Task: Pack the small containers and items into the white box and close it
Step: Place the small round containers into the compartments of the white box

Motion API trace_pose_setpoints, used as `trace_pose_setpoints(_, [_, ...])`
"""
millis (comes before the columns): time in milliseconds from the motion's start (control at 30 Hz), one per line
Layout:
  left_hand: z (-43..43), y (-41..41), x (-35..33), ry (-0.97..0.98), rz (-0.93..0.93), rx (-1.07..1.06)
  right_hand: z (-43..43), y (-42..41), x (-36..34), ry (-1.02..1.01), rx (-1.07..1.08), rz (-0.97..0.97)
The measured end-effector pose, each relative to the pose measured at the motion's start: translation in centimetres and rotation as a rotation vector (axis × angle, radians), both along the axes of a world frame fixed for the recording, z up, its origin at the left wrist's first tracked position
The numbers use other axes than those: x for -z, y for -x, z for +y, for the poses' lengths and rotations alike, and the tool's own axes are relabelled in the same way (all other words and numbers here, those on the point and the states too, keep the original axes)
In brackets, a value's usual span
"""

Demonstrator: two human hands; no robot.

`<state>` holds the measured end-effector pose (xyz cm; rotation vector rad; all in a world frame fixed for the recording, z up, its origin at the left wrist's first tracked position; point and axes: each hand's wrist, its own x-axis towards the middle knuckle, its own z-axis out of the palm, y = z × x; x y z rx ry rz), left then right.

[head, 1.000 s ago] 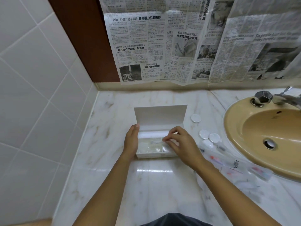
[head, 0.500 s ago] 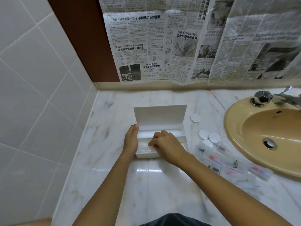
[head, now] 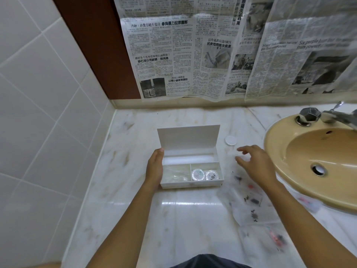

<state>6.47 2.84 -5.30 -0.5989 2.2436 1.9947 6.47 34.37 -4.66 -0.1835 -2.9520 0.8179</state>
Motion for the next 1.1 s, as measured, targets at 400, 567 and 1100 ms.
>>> trace_pose_setpoints(400, [0.0, -0.2, -0.2, 0.001, 0.012, 0.012, 1.0, 1.2, 1.6, -0.238, 0.095, -0.065])
trace_pose_setpoints(567, [0.1, -0.2, -0.3, 0.001, 0.005, 0.007, 0.5, 1.1, 1.1, -0.164, 0.133, -0.031])
trace_pose_setpoints(1100, [0.2, -0.1, -0.4, -0.007, -0.008, -0.003, -2.2, 0.1, -5.3, 0.587, -0.153, -0.031])
